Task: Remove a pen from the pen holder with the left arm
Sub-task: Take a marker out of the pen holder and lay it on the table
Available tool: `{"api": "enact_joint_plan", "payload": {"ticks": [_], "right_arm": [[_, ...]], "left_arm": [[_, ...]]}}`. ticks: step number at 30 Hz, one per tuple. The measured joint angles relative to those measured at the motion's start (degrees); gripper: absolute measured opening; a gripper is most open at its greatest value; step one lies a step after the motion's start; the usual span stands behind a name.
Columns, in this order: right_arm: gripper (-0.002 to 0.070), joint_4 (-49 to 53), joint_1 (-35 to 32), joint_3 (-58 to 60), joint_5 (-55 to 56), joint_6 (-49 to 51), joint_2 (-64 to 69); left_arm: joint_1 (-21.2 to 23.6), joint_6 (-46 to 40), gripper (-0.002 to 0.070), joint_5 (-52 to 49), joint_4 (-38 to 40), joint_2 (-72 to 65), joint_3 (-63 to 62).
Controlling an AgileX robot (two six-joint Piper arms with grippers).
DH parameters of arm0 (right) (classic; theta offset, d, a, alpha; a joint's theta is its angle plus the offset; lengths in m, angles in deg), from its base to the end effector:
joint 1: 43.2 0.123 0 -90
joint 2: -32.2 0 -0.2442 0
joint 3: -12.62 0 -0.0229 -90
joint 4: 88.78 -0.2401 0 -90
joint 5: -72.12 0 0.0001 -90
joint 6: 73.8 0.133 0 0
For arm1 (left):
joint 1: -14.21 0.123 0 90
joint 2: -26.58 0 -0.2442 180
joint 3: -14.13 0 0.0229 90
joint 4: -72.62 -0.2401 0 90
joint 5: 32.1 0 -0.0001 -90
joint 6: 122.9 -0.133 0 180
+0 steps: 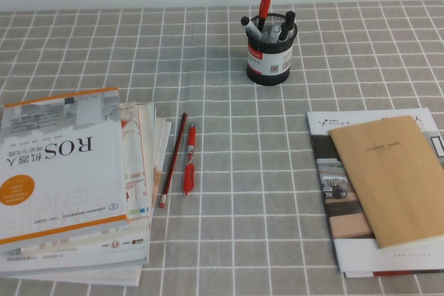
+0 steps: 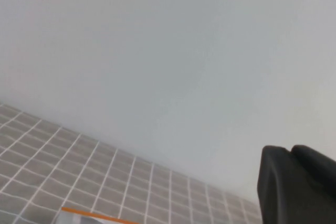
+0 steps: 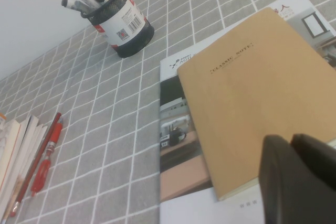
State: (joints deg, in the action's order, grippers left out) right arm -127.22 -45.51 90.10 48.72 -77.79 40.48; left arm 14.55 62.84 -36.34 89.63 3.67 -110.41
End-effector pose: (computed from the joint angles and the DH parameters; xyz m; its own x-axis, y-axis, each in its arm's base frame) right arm 0.1221 0.0280 0.1664 -0.3179 0.5279 -0.7876 -0.0366 0.8232 0.5666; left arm 0.1375 -0.0021 0.3063 0.1156 -0.3852 -0.9155 0.0652 0.9227 -0.3800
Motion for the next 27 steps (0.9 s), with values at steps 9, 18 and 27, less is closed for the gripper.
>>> {"api": "enact_joint_plan", "payload": {"ticks": [9, 18, 27], "right_arm": [[-0.0013, 0.00, 0.00, 0.00, 0.00, 0.00, 0.00], [-0.0013, 0.00, 0.00, 0.00, 0.00, 0.00, 0.00], [-0.0013, 0.00, 0.00, 0.00, 0.00, 0.00, 0.00]], "left_arm": [[-3.49, -7.00, -0.0003, -3.93, -2.47, -27.65, -16.90], [-20.37, -17.97, -0.0003, -3.05, -2.66, -52.14, -31.29], [-22.21, -18.58, -0.0003, -8.88, -2.66, -67.70, -48.17]]}}
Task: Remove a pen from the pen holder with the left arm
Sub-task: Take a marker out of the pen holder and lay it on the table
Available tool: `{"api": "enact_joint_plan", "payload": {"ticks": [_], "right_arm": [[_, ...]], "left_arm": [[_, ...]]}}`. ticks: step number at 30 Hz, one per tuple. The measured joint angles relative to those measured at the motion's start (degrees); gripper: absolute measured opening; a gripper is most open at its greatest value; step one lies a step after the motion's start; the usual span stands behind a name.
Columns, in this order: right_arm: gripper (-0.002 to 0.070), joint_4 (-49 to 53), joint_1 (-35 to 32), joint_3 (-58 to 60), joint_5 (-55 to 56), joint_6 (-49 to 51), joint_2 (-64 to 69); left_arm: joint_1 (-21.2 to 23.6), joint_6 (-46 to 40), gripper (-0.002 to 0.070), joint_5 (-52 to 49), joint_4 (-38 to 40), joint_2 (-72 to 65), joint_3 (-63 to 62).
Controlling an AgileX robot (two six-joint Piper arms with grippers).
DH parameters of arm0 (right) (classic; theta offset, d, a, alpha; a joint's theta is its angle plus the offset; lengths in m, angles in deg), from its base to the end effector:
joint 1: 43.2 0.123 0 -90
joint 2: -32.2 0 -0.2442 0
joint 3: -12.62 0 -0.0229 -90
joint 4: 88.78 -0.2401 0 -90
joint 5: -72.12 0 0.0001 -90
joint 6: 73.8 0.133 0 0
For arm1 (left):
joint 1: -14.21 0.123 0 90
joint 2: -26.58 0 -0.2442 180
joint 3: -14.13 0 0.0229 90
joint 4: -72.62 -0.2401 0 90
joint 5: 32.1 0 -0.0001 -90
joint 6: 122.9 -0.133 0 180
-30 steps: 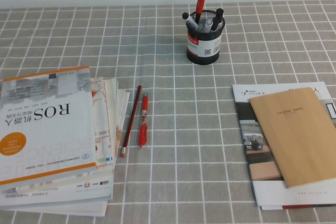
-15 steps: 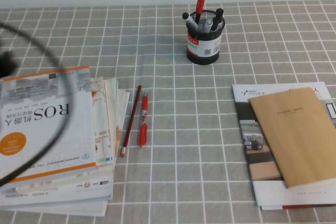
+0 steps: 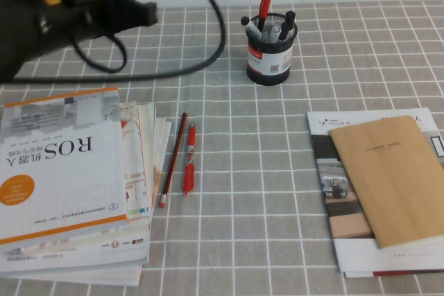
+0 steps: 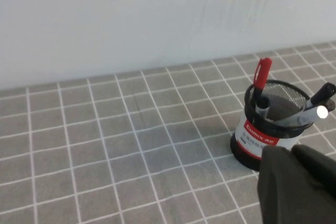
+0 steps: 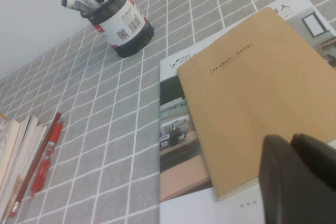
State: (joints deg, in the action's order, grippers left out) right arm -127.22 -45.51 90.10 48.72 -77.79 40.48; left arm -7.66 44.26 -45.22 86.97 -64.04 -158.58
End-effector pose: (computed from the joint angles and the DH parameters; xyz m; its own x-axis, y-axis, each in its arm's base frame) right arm 0.1221 0.0280 0.1664 -0.3179 0.5279 -0.7876 -0.0366 0.8232 0.5666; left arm 0.3386 -0.1440 0.3099 -0.3354 0.1130 -0.9353 0.4141 0.9094 -0.0386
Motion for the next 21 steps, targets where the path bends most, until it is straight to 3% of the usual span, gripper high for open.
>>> {"api": "enact_joint_plan", "payload": {"ticks": [6, 11, 15, 21], "right_arm": [[-0.0013, 0.00, 0.00, 0.00, 0.00, 0.00, 0.00], [-0.0013, 0.00, 0.00, 0.00, 0.00, 0.00, 0.00], [-0.0013, 0.00, 0.00, 0.00, 0.00, 0.00, 0.00], [-0.0013, 0.00, 0.00, 0.00, 0.00, 0.00, 0.00]], "left_arm": [[-0.11, -2.82, -0.0003, -8.35, 0.00, -8.47, -11.78], [0.34, -11.28, -0.0003, -17.94, 3.86, -14.29, -21.26], [3.29, -24.94, -0.0003, -29.59, 18.15, -19.94, -26.79], [11.73, -39.69, -0.0003, -48.34, 41.41, -27.35, -31.61]]}}
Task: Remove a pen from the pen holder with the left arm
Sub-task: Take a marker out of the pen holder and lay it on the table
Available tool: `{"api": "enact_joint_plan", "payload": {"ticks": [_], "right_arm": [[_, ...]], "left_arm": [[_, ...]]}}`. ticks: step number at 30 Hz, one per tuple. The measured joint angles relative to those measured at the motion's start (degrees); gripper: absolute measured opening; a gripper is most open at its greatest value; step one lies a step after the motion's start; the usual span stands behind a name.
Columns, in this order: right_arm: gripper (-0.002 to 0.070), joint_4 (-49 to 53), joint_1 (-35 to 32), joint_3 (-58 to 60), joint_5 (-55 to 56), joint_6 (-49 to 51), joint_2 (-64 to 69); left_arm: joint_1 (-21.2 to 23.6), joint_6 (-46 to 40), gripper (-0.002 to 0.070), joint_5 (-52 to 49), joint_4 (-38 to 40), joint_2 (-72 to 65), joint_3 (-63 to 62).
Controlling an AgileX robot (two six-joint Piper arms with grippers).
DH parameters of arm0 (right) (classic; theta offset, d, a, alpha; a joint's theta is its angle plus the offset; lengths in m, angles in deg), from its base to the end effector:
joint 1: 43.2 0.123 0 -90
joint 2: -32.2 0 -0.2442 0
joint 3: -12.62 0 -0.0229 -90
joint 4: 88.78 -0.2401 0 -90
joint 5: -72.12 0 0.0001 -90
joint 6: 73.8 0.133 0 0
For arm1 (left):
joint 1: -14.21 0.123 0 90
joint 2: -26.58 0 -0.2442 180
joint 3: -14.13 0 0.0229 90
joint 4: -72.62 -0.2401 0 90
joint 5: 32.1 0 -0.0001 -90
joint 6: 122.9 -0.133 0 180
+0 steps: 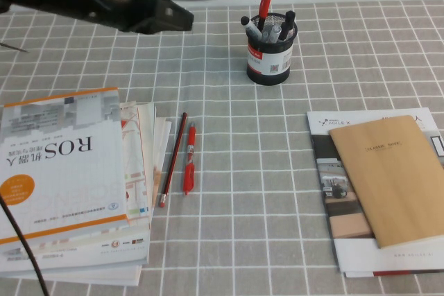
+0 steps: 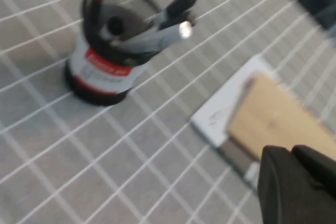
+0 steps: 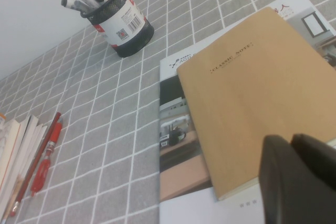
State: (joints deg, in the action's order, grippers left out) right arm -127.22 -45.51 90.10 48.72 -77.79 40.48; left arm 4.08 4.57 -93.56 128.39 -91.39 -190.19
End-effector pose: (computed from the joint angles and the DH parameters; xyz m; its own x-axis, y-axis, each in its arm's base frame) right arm 0.1221 0.0280 0.1664 -0.3179 0.5279 -0.7876 -0.0366 0.8232 0.5666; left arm 0.3913 -0.1681 0.2766 -0.5401 0.3059 -0.7840 0.7821 0.5264 -0.3335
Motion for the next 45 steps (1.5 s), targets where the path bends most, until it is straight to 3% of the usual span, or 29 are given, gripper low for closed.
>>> {"api": "enact_joint_plan", "payload": {"ticks": [4, 7, 11, 16, 19, 24, 28, 41, 45], "right_arm": [[-0.0013, 0.00, 0.00, 0.00, 0.00, 0.00, 0.00], [-0.0013, 0.00, 0.00, 0.00, 0.00, 0.00, 0.00], [-0.0013, 0.00, 0.00, 0.00, 0.00, 0.00, 0.00], [-0.0013, 0.00, 0.00, 0.00, 0.00, 0.00, 0.00], [-0.0013, 0.00, 0.00, 0.00, 0.00, 0.00, 0.00], [-0.0013, 0.00, 0.00, 0.00, 0.00, 0.00, 0.00], [-0.0013, 0.00, 0.00, 0.00, 0.00, 0.00, 0.00], [-0.0013, 0.00, 0.00, 0.00, 0.00, 0.00, 0.00], [-0.0013, 0.00, 0.00, 0.00, 0.00, 0.00, 0.00]], "left_arm": [[5.28, -9.03, -0.0003, -6.24, 12.15, -2.83, -0.76], [6.70, -15.64, -0.0003, -6.63, 17.19, -3.81, -0.85], [5.39, -21.70, -0.0003, -3.72, 18.88, -4.04, -0.85], [0.53, -28.70, 0.0019, 6.76, 19.84, -5.32, -0.90], [-2.51, -33.87, 0.0111, 12.27, 19.43, -6.66, -0.90], [-6.97, -39.58, 0.0358, 19.42, 19.22, -8.60, -0.90], [-8.94, -41.32, 0.0434, 25.53, 20.33, -10.31, -0.90], [-9.17, -50.18, 0.0452, 30.25, 39.03, -17.21, -0.90], [-9.17, -52.69, 0.0452, 29.82, 40.72, -18.48, -0.90]]}}
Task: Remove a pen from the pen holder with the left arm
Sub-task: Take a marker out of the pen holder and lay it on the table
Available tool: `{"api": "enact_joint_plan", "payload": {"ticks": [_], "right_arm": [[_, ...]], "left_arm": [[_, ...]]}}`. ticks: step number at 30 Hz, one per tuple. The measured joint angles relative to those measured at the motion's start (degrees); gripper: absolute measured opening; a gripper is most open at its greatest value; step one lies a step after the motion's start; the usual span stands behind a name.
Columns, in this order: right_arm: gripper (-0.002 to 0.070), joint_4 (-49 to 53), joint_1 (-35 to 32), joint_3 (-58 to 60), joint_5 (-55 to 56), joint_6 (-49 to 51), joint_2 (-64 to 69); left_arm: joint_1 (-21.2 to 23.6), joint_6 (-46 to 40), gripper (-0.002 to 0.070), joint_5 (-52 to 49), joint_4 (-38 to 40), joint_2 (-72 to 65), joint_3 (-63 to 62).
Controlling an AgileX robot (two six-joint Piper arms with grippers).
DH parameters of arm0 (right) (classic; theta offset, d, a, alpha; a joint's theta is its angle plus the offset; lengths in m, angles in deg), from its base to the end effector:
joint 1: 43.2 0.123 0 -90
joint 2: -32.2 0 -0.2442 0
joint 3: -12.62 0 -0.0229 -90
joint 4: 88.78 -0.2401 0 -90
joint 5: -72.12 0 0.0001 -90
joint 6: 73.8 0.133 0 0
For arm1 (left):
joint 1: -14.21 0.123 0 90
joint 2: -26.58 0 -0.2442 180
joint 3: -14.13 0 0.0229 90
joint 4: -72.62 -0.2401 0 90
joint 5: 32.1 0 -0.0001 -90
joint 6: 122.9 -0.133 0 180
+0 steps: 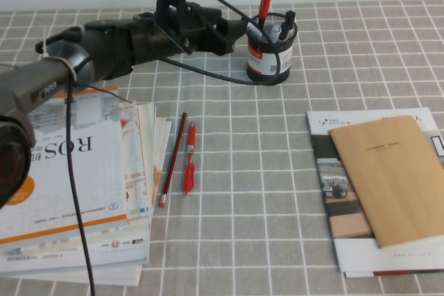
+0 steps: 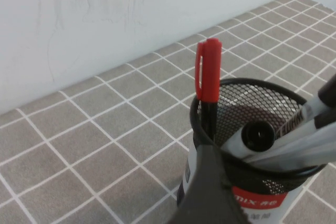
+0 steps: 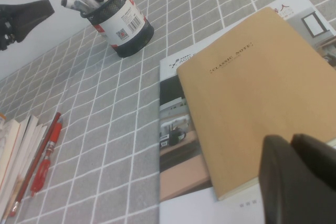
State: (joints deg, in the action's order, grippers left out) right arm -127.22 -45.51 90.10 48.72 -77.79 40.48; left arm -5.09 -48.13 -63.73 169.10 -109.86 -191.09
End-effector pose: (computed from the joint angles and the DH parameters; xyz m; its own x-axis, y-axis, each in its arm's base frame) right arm 0.1221 0.0280 0.1664 -0.3179 0.5279 -0.7876 -0.0366 0.8232 0.5666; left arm 0.4654 -0.2365 0.1921 -0.1775 0.1822 -0.9671 0.7823 0.6224 -0.0263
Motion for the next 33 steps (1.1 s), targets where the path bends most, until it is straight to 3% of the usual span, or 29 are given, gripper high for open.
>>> {"api": "enact_joint_plan", "payload": {"ticks": [14, 33], "right_arm": [[-0.0013, 0.00, 0.00, 0.00, 0.00, 0.00, 0.00], [-0.0013, 0.00, 0.00, 0.00, 0.00, 0.00, 0.00]], "left_arm": [[-2.43, -7.43, 0.0452, 0.30, 0.83, -2.55, 0.00], [-2.83, -7.05, 0.0452, 3.80, 0.98, -6.16, -9.30]]}}
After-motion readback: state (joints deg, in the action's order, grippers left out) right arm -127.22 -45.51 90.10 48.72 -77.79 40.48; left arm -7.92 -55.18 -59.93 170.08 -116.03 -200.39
